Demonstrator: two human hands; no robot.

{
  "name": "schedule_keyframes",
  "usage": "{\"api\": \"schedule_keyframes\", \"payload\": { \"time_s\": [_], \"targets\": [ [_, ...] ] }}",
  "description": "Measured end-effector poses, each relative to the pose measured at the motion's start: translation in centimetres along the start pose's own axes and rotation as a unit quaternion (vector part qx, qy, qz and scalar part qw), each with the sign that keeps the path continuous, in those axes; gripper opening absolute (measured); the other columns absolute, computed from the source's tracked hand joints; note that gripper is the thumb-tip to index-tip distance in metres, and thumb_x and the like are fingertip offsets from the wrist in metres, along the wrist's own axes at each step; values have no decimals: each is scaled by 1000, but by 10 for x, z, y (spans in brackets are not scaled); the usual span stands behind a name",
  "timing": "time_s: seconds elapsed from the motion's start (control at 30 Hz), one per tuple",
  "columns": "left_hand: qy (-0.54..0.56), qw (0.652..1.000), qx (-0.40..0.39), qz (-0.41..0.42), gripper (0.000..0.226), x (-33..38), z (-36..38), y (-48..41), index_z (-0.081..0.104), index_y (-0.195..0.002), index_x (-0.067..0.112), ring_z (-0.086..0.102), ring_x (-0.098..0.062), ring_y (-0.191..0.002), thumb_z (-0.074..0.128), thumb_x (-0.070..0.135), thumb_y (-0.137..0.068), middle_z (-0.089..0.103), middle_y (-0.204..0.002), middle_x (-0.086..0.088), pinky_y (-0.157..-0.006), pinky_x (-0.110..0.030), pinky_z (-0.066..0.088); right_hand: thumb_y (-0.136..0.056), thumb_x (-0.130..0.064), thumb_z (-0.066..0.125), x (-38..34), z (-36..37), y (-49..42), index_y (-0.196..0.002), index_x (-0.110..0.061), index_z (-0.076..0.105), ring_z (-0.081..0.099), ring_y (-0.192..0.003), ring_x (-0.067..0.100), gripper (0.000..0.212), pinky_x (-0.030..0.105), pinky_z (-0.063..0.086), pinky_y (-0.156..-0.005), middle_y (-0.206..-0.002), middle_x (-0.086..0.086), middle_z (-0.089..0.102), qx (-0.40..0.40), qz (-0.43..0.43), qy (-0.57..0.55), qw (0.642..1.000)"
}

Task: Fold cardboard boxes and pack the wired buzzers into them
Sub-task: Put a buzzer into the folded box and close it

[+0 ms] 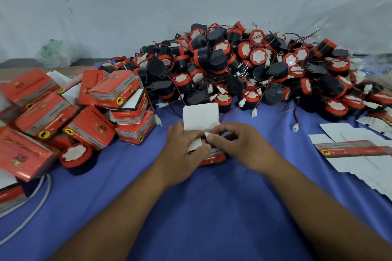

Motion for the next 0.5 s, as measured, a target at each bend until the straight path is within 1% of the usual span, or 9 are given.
{"api": "schedule_keyframes", "payload": {
  "time_s": [0.07, 0.13, 0.2, 0.23, 0.3, 0.37, 0.4, 0.43, 0.5],
  "targets": [
    [4, 1000, 3, 27, 46, 1, 0, 2, 65, -121, 36, 41, -11, -118, 47, 57, -83, 48, -122, 10, -98, -24, 38, -85, -42, 76, 0, -3, 2, -90, -34, 75, 67, -68, 4, 10, 13, 48, -58, -81, -15, 73, -1, 21, -2, 1000],
    [22, 998, 14, 49, 42, 2, 1, 6, 65, -123, 35, 47, -8, -122, 57, 51, -85, 51, -132, 8, -101, -25, 44, -83, -35, 80, 1, -6, 5, -94, -28, 75, 61, -55, 2, 14, 11, 42, -51, -74, -9, 73, -28, 48, -34, 998],
    [35, 997, 25, 65, 41, 4, 0, 9, 64, -122, 40, 51, -4, -121, 60, 55, -83, 54, -133, 9, -99, -21, 46, -85, -31, 79, 1, -6, 8, -98, -24, 75, 54, -48, -1, 15, 9, 37, -47, -69, -6, 73, -52, 60, -66, 995],
    [44, 996, 31, 71, 39, 6, -1, 10, 62, -119, 46, 51, -1, -121, 61, 58, -82, 54, -133, 11, -97, -17, 45, -86, -30, 79, 2, -6, 9, -99, -24, 75, 55, -48, -1, 15, 9, 38, -47, -69, -7, 73, -58, 61, -77, 994],
    [70, 994, 42, 74, 36, 9, -3, 11, 59, -115, 54, 50, 7, -121, 66, 61, -81, 54, -131, 20, -94, -8, 42, -87, -29, 78, 3, -4, 11, -100, -27, 76, 65, -60, 2, 13, 12, 46, -55, -77, -12, 75, -54, 60, -94, 992],
    [83, 993, 37, 72, 34, 10, -5, 13, 60, -116, 53, 48, 12, -120, 64, 58, -83, 53, -130, 26, -92, -4, 39, -86, -28, 79, 5, -4, 10, -97, -34, 77, 71, -81, 10, 13, 24, 58, -74, -97, -11, 75, -28, 62, -101, 992],
    [83, 994, 28, 72, 33, 10, -5, 14, 62, -118, 48, 48, 11, -120, 61, 56, -86, 53, -129, 25, -92, -4, 39, -85, -29, 79, 7, -4, 9, -98, -36, 78, 70, -85, 11, 15, 29, 58, -82, -104, -10, 72, -15, 59, -88, 994],
    [89, 994, 21, 68, 32, 8, -5, 15, 63, -121, 43, 49, 9, -120, 58, 52, -90, 54, -129, 22, -93, -6, 39, -85, -31, 79, 8, -4, 7, -102, -36, 78, 68, -86, 8, 17, 29, 57, -85, -108, -10, 68, -8, 50, -60, 997],
    [124, 991, 31, 35, 30, 1, -6, 17, 58, -124, 38, 54, 4, -117, 60, 36, -95, 56, -125, 20, -92, -13, 44, -88, -34, 76, 10, -3, 6, -111, -33, 77, 63, -89, 1, 24, 24, 52, -88, -112, -12, 64, -6, 25, 1, 1000]
  ]
}}
Point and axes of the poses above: each hand's wrist, its own y-axis away from the middle knuckle, its own z-axis out of the palm, x = y × z, the point moved 4 cm from there along -y, towards the middle knuckle
